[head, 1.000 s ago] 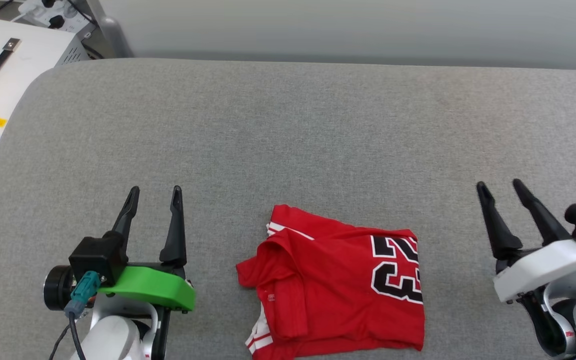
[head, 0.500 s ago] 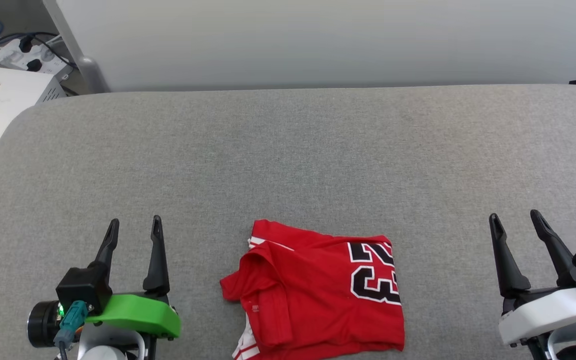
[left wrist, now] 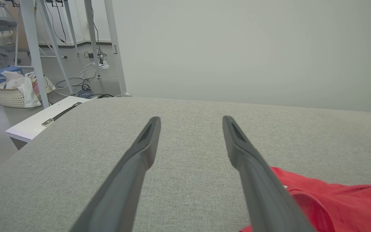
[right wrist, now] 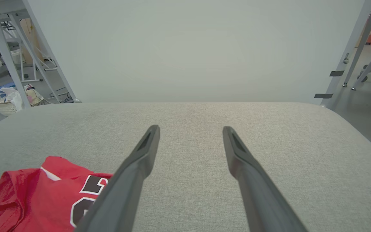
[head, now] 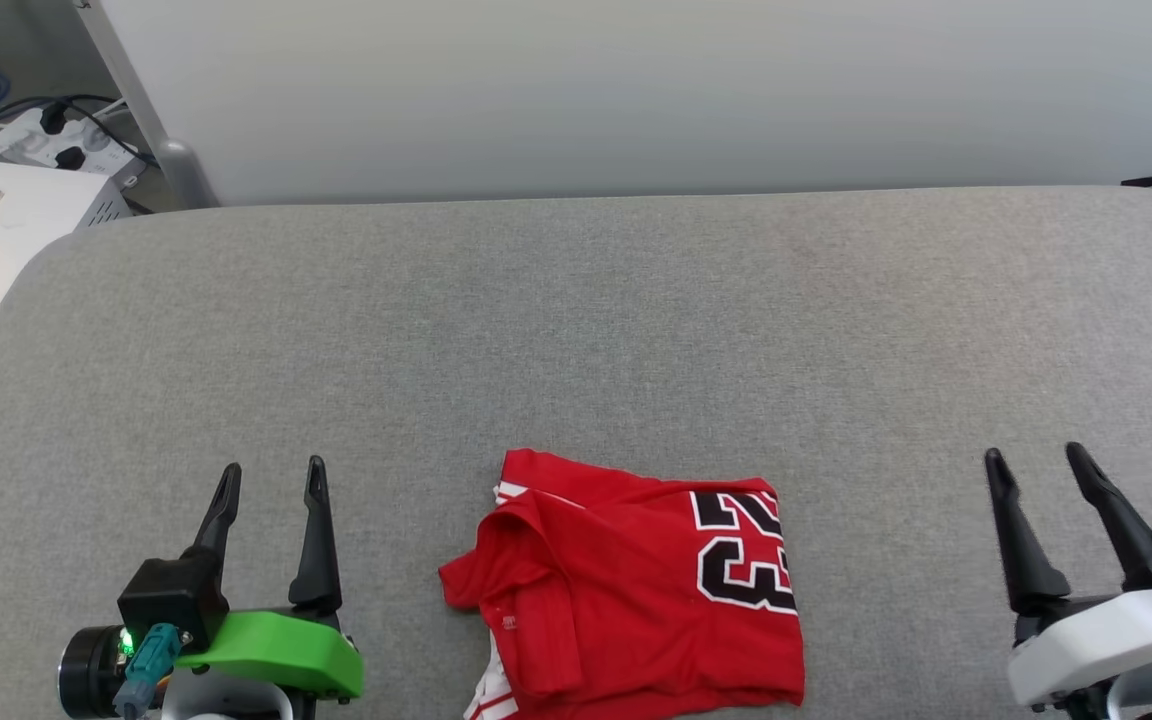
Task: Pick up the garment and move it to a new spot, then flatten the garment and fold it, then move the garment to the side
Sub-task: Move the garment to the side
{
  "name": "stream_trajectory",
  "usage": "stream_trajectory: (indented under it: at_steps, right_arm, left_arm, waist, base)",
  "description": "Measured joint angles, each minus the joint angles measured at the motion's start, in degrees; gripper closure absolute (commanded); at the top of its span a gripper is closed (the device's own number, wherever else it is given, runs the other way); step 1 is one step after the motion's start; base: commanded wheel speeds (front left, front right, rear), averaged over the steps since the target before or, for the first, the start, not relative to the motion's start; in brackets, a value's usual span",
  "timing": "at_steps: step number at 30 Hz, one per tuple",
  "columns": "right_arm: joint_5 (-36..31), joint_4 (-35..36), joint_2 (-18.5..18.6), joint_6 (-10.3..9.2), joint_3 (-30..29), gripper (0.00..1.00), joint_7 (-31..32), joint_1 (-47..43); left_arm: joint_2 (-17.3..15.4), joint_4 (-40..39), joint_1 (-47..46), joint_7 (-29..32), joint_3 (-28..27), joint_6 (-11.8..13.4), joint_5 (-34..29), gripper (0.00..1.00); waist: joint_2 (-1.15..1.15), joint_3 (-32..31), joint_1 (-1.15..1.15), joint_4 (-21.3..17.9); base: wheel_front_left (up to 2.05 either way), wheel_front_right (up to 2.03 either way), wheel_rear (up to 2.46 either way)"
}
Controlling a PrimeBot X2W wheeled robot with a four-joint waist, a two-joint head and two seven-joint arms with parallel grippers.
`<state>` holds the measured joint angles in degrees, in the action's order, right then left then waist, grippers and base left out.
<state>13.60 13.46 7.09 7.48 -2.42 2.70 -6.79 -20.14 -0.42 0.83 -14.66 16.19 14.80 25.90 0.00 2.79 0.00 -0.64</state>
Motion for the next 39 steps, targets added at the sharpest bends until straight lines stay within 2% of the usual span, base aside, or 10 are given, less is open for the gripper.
stream_trajectory:
  at_steps: [4,6,11,16,22,32,33,34,35,39]
  right_arm:
    - [5.20,-1.63,-0.10,-0.01,-3.68,0.00,3.80,-0.15]
    - [10.83,-3.70,1.07,-0.01,-5.11,0.00,8.26,-0.16]
    - [20.25,-5.60,6.68,-0.01,-3.14,0.00,20.83,-0.74]
    - [30.73,-5.79,8.01,-0.01,0.18,0.00,28.03,-0.71]
    - [38.01,-8.78,8.03,-0.01,6.32,0.00,30.60,2.92]
    - [42.37,-17.55,8.43,0.15,12.50,0.00,31.92,9.35]
    - [42.48,-17.88,8.48,0.25,12.71,0.56,31.94,9.71]
    - [42.59,-18.07,8.53,0.54,13.02,0.84,31.94,10.20]
    - [42.61,-18.16,8.58,0.57,13.26,1.00,31.94,10.54]
    - [41.47,-17.85,9.60,0.49,14.99,1.00,31.55,11.92]
  left_arm:
    - [0.24,-0.35,-0.19,0.00,-0.12,-0.08,-0.24,0.00]
    - [0.33,-0.67,-0.43,0.00,-0.24,-0.20,-0.42,0.00]
    - [0.82,-1.98,-1.95,0.00,-0.34,-0.54,-1.49,0.00]
    - [2.36,-2.72,-4.07,-0.01,-0.22,-1.08,-2.42,0.00]
    - [4.17,-2.91,-6.78,0.00,0.27,-2.57,-3.24,0.00]
    - [5.89,-2.54,-8.64,0.00,-0.58,-4.22,-4.34,0.00]
    - [5.98,-2.42,-8.64,0.00,-0.87,-4.43,-4.44,0.00]
    - [6.06,-2.31,-8.64,0.00,-1.16,-4.49,-4.67,0.00]
    - [6.11,-2.23,-8.64,0.00,-1.40,-4.53,-4.77,0.00]
    - [6.26,-1.75,-8.62,-0.01,-2.22,-4.80,-5.37,0.00]
  waist:
    - [0.00,0.67,0.00,0.63]
    - [0.00,1.28,0.00,1.09]
    - [0.00,3.21,0.00,2.35]
    - [0.00,5.76,0.00,4.02]
    - [0.00,9.00,0.00,6.46]
    - [0.00,14.23,0.00,10.10]
    - [0.00,14.58,0.00,10.39]
    - [0.00,14.88,0.00,10.65]
    - [0.00,15.08,0.00,10.81]
    - [0.00,14.91,0.00,10.94]
  base:
    - [0.00,0.00,0.00]
    - [0.00,0.00,0.00]
    - [0.00,0.00,0.00]
    - [0.00,0.00,0.00]
    - [0.00,0.00,0.00]
    - [0.00,0.00,0.00]
    - [0.00,0.00,0.00]
    - [0.00,0.00,0.00]
    - [0.00,0.00,0.00]
    - [0.00,0.00,0.00]
